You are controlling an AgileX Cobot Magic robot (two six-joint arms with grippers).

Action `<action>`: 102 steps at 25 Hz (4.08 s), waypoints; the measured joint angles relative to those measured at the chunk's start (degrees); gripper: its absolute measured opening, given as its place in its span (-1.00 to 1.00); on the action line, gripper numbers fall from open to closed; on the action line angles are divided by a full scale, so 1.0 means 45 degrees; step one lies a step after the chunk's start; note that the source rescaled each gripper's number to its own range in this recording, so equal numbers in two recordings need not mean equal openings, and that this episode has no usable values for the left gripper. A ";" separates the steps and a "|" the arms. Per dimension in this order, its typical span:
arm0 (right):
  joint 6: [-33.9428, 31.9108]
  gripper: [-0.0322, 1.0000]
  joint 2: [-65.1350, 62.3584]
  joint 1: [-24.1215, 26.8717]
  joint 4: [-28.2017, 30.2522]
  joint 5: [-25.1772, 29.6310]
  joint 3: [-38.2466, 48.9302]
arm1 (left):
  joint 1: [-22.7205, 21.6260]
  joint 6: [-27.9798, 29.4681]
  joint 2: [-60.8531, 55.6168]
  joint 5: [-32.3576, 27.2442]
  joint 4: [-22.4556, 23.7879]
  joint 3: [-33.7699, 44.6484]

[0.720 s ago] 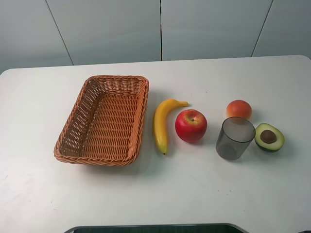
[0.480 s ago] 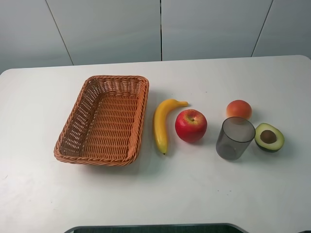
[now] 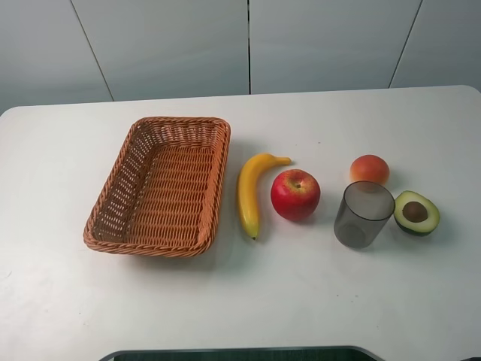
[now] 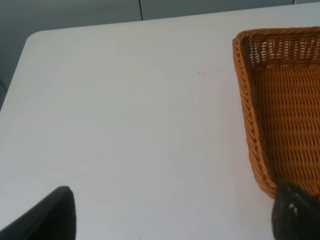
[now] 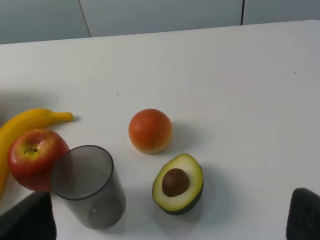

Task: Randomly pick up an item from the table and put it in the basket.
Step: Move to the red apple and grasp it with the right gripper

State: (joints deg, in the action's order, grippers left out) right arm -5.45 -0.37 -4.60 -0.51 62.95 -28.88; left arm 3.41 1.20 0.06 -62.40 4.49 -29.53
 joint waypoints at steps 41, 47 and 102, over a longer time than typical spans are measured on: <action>0.1993 1.00 0.4003 0.0000 0.0313 -0.0890 -0.1189 | 0.0000 0.0020 0.0000 0.0000 0.0000 0.0000; 0.5833 1.00 0.9216 -0.0259 -0.0713 -0.1471 -0.2553 | 0.0000 0.0020 0.0000 0.0000 0.0000 0.0000; 1.0600 1.00 2.4846 -0.6071 -0.1083 -0.3593 -0.8410 | 0.0000 -0.0006 0.0000 0.0000 0.0000 0.0000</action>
State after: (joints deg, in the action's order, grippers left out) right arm 42.25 111.43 -31.92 -5.38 46.78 -66.73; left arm 3.41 1.17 0.06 -62.40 4.49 -29.53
